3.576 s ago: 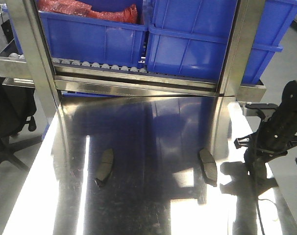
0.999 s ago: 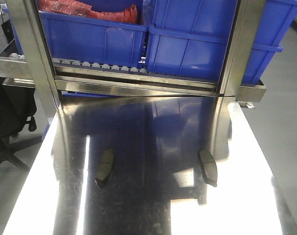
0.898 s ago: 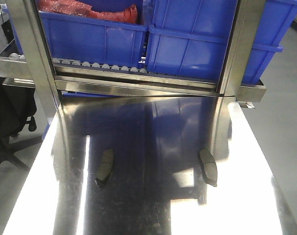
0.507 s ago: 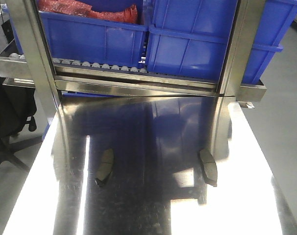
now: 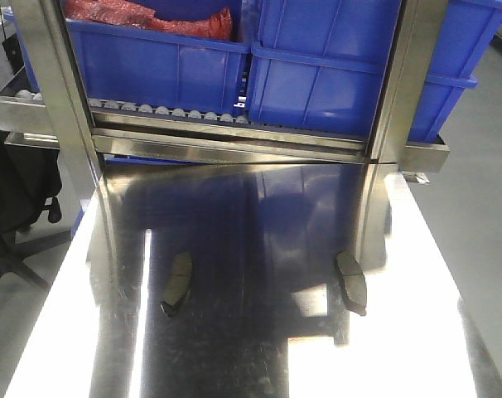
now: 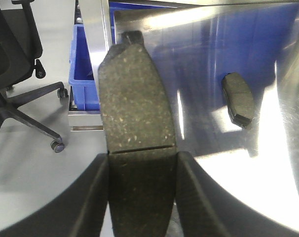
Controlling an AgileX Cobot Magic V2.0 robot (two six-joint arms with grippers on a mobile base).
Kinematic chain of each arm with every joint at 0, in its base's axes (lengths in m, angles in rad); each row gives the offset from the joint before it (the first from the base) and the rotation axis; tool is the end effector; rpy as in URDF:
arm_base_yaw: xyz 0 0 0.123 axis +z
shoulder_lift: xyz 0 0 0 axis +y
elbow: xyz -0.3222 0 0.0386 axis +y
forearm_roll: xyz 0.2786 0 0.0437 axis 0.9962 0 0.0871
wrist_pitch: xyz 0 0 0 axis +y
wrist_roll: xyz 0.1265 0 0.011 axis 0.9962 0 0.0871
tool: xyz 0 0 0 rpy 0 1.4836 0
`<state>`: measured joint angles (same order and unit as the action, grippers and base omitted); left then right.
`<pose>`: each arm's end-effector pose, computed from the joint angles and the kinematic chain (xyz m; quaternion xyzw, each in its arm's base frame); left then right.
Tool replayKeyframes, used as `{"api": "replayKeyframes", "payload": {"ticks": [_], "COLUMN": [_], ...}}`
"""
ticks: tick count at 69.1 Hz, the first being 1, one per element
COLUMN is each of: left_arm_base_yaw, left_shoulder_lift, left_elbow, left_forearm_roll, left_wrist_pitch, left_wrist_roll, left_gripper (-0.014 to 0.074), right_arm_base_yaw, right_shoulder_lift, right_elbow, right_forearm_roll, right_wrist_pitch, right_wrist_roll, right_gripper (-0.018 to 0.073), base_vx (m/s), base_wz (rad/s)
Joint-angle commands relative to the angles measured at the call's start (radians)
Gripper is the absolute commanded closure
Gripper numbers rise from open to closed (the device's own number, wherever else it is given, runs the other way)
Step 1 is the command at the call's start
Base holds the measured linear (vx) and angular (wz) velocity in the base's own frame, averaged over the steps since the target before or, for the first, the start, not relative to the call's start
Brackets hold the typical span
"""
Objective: Move and align brake pads A on conveyor
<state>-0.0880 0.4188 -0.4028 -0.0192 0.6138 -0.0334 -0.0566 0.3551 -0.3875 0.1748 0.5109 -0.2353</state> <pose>0.1088 -0.0110 0.2629 0.0197 0.8705 -0.0385 0.4903 0.1060 0.0048 0.2764 -0.0345 0.8281 -0.0036 0.5595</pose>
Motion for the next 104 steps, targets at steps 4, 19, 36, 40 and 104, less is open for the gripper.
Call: {"api": "replayKeyframes", "payload": {"ticks": [4, 19, 36, 40, 104], "left_arm_base_yaw": [-0.007, -0.007, -0.007, -0.007, -0.007], "left_shoulder_lift": [0.005, 0.005, 0.005, 0.005, 0.005], "left_elbow": [-0.030, -0.030, -0.030, -0.030, -0.030], "left_forearm_roll": [-0.007, -0.007, -0.007, -0.007, -0.007], "left_wrist_pitch": [-0.090, -0.090, -0.090, -0.090, -0.090], "left_wrist_roll": [-0.004, -0.004, -0.004, -0.004, -0.004], "left_gripper": [0.0496, 0.0496, 0.0496, 0.0496, 0.0496], "right_arm_base_yaw": [-0.005, -0.005, -0.005, -0.005, -0.005], "right_shoulder_lift": [0.005, 0.005, 0.005, 0.005, 0.005], "right_elbow": [-0.031, -0.031, -0.031, -0.031, -0.031], "right_forearm_roll": [0.010, 0.010, 0.010, 0.010, 0.010], "right_wrist_pitch": [-0.098, -0.098, -0.098, -0.098, -0.088], "right_wrist_roll": [-0.001, -0.001, -0.001, -0.001, -0.001], "right_gripper": [0.0480, 0.0480, 0.0480, 0.0480, 0.0480], "base_vx": [0.00, -0.03, -0.11, -0.13, -0.11], "base_wz": [0.00, 0.01, 0.25, 0.48, 0.58]}}
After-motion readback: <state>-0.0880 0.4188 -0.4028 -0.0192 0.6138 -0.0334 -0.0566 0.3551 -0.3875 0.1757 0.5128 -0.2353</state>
